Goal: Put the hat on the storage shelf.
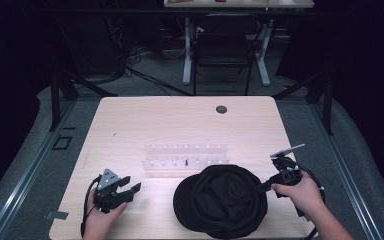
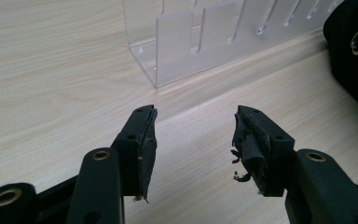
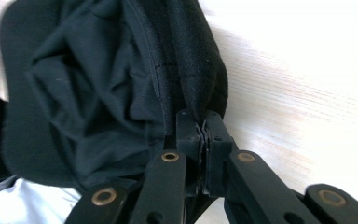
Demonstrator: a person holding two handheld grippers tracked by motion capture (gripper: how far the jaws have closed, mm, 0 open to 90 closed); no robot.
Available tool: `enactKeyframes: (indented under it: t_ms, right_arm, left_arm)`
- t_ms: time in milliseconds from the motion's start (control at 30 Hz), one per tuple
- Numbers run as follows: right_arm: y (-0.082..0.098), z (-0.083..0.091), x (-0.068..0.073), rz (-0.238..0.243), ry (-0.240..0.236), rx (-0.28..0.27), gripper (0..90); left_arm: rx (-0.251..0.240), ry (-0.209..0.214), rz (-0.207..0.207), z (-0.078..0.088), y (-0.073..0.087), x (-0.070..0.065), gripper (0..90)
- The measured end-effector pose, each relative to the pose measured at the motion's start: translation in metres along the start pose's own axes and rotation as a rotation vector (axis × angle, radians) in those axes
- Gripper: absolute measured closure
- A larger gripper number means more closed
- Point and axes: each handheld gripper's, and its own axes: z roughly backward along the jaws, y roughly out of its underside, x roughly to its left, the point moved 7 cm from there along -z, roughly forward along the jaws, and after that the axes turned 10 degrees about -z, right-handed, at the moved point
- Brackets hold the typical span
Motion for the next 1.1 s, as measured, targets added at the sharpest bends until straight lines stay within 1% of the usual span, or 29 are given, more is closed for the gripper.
enactKeyframes:
  t_ms: [33,67,100,133,167,200,233,267,300,333,367,400,433,467,500,533,600,633,667,700,733,767,800,900,933,1033,1067,1100]
  right_arm:
    - [0.001,0.003,0.002,0.007,-0.002,0.008,87.6]
    - [0.001,0.005,0.005,0.007,-0.012,0.001,87.5]
    - [0.001,0.007,0.009,-0.006,-0.012,-0.017,87.5]
    - [0.001,0.010,0.011,-0.004,-0.013,-0.012,87.4]
    - [0.001,0.011,0.014,-0.009,-0.017,-0.019,87.4]
    - [0.001,0.016,0.019,-0.010,-0.024,-0.013,87.4]
    - [0.001,0.016,0.019,-0.010,-0.024,-0.013,87.4]
    - [0.001,0.019,0.021,0.003,-0.028,0.000,87.4]
    - [0.001,0.020,0.025,-0.015,-0.036,-0.014,87.4]
    - [0.001,0.023,0.028,-0.010,-0.047,-0.007,87.5]
    - [0.001,0.026,0.030,0.000,-0.055,0.011,87.5]
    - [0.000,0.030,0.037,-0.013,-0.081,0.002,87.6]
    - [0.000,0.030,0.037,-0.013,-0.081,0.002,87.6]
    - [0.000,0.032,0.040,-0.015,-0.093,0.000,87.7]
    - [0.000,0.035,0.042,-0.003,-0.104,0.015,87.7]
    - [-0.001,0.037,0.047,-0.018,-0.119,0.000,87.8]
    - [-0.001,0.042,0.054,-0.010,-0.141,0.002,87.9]
    - [-0.001,0.042,0.054,-0.010,-0.141,0.002,87.9]
    - [-0.001,0.046,0.060,-0.004,-0.161,0.005,87.9]
    - [-0.001,0.046,0.060,-0.004,-0.161,0.005,87.9]
    - [-0.002,0.048,0.066,-0.014,-0.189,-0.009,87.9]
    - [-0.002,0.048,0.066,-0.014,-0.189,-0.009,87.9]
    - [-0.003,0.050,0.070,-0.003,-0.212,-0.014,88.0]
    - [-0.003,0.053,0.074,0.003,-0.223,-0.016,88.0]
    - [-0.003,0.057,0.078,0.000,-0.240,-0.019,88.1]
    - [-0.004,0.060,0.081,0.003,-0.250,-0.022,88.1]
    - [-0.004,0.064,0.085,-0.005,-0.265,-0.030,88.1]
    - [-0.004,0.064,0.085,-0.005,-0.265,-0.030,88.1]
  left_arm:
    - [0.000,0.000,0.000,0.000,0.000,0.000,48.4]
    - [0.001,-0.001,0.001,0.000,0.000,0.000,48.5]
    - [0.001,-0.001,0.001,0.000,0.000,0.001,48.4]
    - [0.000,-0.002,0.001,0.000,0.000,0.001,48.5]
    - [0.000,-0.001,0.001,0.000,0.000,0.000,48.4]
    - [-0.001,-0.002,0.000,0.000,0.000,0.000,48.4]
    - [-0.001,-0.002,0.000,0.000,0.000,0.000,48.4]
    - [-0.002,-0.002,0.000,0.000,0.000,0.000,48.4]
    - [-0.002,-0.002,0.000,0.000,0.000,0.000,48.5]
    - [0.001,-0.001,0.002,0.001,0.000,0.001,48.5]
    - [-0.001,-0.001,0.004,0.001,0.000,0.001,48.5]
    - [0.000,0.000,0.004,0.001,0.000,0.001,48.4]
    - [0.003,-0.001,0.003,0.001,0.000,0.001,48.4]
    - [-0.005,-0.003,0.003,0.000,0.000,0.001,48.5]
    - [-0.005,-0.003,0.002,0.000,0.000,0.001,48.5]
    - [-0.004,-0.003,0.001,0.000,0.000,0.001,48.4]
    - [-0.004,-0.002,0.000,0.001,0.000,0.001,48.5]
    - [-0.004,-0.002,0.000,0.001,0.000,0.001,48.4]
    - [-0.004,-0.003,0.001,0.001,0.000,0.001,48.4]
    - [-0.004,-0.003,0.001,0.001,0.000,0.001,48.4]
    - [-0.004,-0.005,0.003,0.001,0.001,0.001,48.5]
    - [-0.004,-0.005,0.003,0.001,0.001,0.001,48.4]
    - [-0.004,-0.005,0.003,0.001,0.001,0.001,48.4]
    - [-0.004,-0.004,0.003,0.001,0.001,0.001,48.5]
    - [-0.004,-0.004,0.003,0.001,0.001,0.001,48.5]
    - [-0.005,-0.004,0.004,0.001,0.000,0.001,48.5]
    - [-0.005,-0.003,0.004,0.001,0.000,0.001,48.5]
    - [-0.005,-0.003,0.004,0.001,0.000,0.001,48.5]
